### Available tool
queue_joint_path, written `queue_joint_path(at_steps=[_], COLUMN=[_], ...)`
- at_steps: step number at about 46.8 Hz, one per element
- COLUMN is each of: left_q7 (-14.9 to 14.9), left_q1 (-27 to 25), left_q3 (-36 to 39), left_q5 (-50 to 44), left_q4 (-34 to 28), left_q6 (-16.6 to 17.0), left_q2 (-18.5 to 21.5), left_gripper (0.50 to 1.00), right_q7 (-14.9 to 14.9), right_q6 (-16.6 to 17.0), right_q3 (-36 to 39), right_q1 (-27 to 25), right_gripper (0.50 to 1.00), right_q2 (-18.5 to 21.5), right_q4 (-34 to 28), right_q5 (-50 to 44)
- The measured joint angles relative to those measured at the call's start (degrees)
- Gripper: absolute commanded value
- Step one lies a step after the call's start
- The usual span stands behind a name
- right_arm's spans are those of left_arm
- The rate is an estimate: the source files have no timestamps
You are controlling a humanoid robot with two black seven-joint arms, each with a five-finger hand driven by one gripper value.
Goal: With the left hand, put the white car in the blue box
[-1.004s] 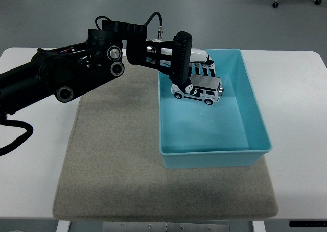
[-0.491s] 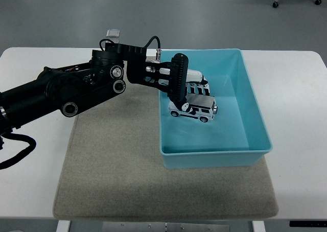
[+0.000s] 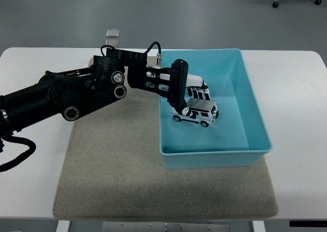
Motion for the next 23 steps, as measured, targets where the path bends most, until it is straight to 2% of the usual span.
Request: queue_joint_path(at_steps=[4,7,13,14,17,18,23], left_q7=[0.0,0.0,-0.4,-0.5,-0.6,-0.6,-0.7], left_q1=[0.1,0.1,0.1,0.1,0.1,0.1,0.0], left_q3=[0.0,0.0,0.0,0.0,0.0,0.0,0.0], left_q5=[0.0,0.0,-0.1,-0.1,-0.1,-0.1,-0.1], left_q4=[0.0,0.0,0.0,0.0,0.1,0.1,0.1], left_q6=[-0.1,-0.1,-0.1,0.0,0.0,0.0,0.0], left_q2=[0.0,0.0,0.0,0.0,0.0,0.0,0.1], left_gripper=[0.737,0.771,0.776,0.797,0.959,0.977,0.988], right_q7=[0.0,0.0,0.0,0.0,0.0,0.0,0.0], right_q6=[0.0,0.0,0.0,0.0,0.0,0.0,0.0], right_q3=[0.0,0.0,0.0,0.0,0.0,0.0,0.0], right_q1=[0.0,0.0,0.0,0.0,0.0,0.0,0.0], right_gripper=[0.936,0.936,0.936,0.936,0.936,0.936,0.936], right_q2=[0.0,0.0,0.0,0.0,0.0,0.0,0.0], right_q4=[0.0,0.0,0.0,0.0,0.0,0.0,0.0], right_q5=[0.0,0.0,0.0,0.0,0.0,0.0,0.0])
